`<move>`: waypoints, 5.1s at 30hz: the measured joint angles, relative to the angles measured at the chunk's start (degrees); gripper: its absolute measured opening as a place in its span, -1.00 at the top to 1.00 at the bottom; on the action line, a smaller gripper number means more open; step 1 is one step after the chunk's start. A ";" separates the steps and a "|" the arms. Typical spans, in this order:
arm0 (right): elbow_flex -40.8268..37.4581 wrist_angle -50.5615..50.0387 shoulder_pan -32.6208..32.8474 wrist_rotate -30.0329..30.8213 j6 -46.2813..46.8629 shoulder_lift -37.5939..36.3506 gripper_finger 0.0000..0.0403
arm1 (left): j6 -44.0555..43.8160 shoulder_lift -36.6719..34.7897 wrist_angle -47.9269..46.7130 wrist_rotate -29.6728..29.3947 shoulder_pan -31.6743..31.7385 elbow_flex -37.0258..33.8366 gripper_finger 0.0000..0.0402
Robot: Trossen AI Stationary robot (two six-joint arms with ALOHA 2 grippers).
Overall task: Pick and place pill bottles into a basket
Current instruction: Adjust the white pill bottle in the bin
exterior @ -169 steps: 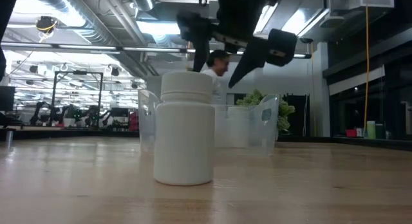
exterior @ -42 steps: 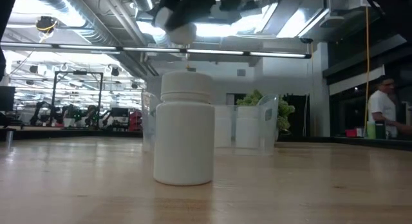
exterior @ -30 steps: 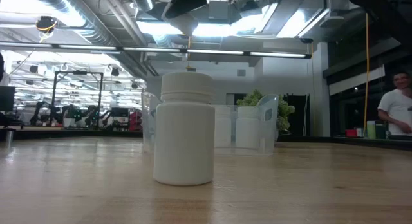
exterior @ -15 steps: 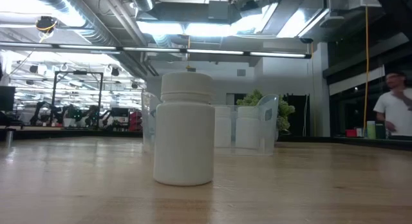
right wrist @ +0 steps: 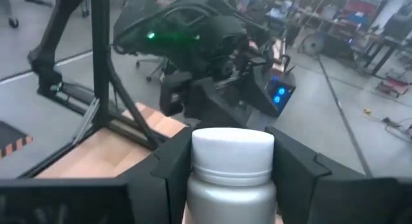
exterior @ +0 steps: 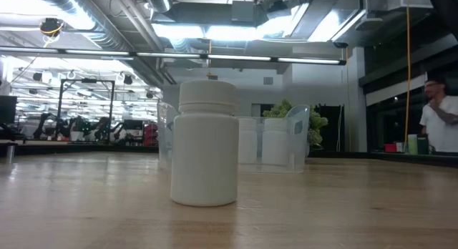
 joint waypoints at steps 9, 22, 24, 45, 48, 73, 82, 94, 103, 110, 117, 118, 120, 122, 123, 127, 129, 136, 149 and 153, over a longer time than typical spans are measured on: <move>-0.11 -11.99 -2.32 4.23 -4.09 -1.86 0.18 | -5.87 -0.16 -0.02 5.14 -8.57 -6.88 -0.59; -3.92 13.43 -0.64 3.67 -2.84 -2.67 0.18 | 25.78 -5.73 27.80 22.42 -16.51 -6.56 -0.59; -7.24 21.29 1.18 3.10 -2.07 -2.04 0.18 | 30.92 -5.61 33.05 21.88 -17.11 -6.56 -0.59; -38.91 72.51 14.27 7.98 13.19 -1.86 0.18 | 32.18 -5.06 36.84 18.89 -15.37 -14.04 -0.59; -38.88 70.47 14.88 9.18 13.01 -1.88 0.18 | 32.67 -5.04 37.38 20.37 -12.87 -14.04 -0.59; -38.88 72.42 16.81 8.72 17.40 3.72 0.18 | 51.30 2.23 63.68 26.79 -8.43 -14.01 -0.58; -38.88 72.30 17.09 7.98 18.20 3.72 0.18 | 51.99 1.91 64.62 26.45 -8.65 -14.00 -0.20; -38.86 72.78 17.27 8.25 20.53 3.72 0.07 | 53.91 1.91 64.89 26.54 -9.53 -14.00 0.20; -31.15 55.04 17.22 8.13 20.65 2.71 -0.06 | 52.36 1.86 62.07 26.28 -9.59 -13.97 0.20; -14.97 14.30 17.16 13.89 11.87 2.67 -0.16 | 46.80 1.88 56.67 26.63 -9.53 -13.97 0.20; -7.19 -2.04 17.16 19.15 9.91 2.60 -0.18 | 45.67 2.36 54.78 29.43 -8.28 -13.97 0.20; -7.19 -2.71 17.16 19.28 10.42 2.60 -0.18 | 45.52 2.68 54.53 30.46 -7.75 -13.97 0.20; -7.19 -4.38 17.16 19.45 11.23 2.60 -0.18 | 45.17 3.69 54.32 32.82 -6.67 -13.97 0.20; -7.19 -5.68 17.18 20.43 11.26 2.60 -0.18 | 45.17 5.03 54.36 35.16 -5.37 -13.97 0.20; -7.19 -6.12 17.24 21.38 11.28 2.60 -0.18 | 45.17 5.84 54.33 36.28 -4.66 -13.97 0.20; -7.19 -10.88 17.58 24.64 11.32 2.60 -0.18 | 45.19 8.36 54.76 39.23 -2.11 -13.97 0.20; -7.19 -14.16 17.60 25.62 11.34 2.60 -0.18 | 45.44 9.20 55.91 40.99 -0.91 -13.97 0.20; -9.43 -22.21 17.91 26.39 9.90 3.23 -0.18 | 48.67 11.10 62.52 48.11 2.29 -13.96 0.20; -9.99 -28.72 18.12 29.07 3.97 3.17 -0.09 | 48.79 14.71 70.66 55.35 8.43 -17.04 0.20; -9.99 -33.48 17.39 29.93 2.99 3.12 -0.09 | 46.84 14.55 78.39 56.20 8.84 -21.55 0.20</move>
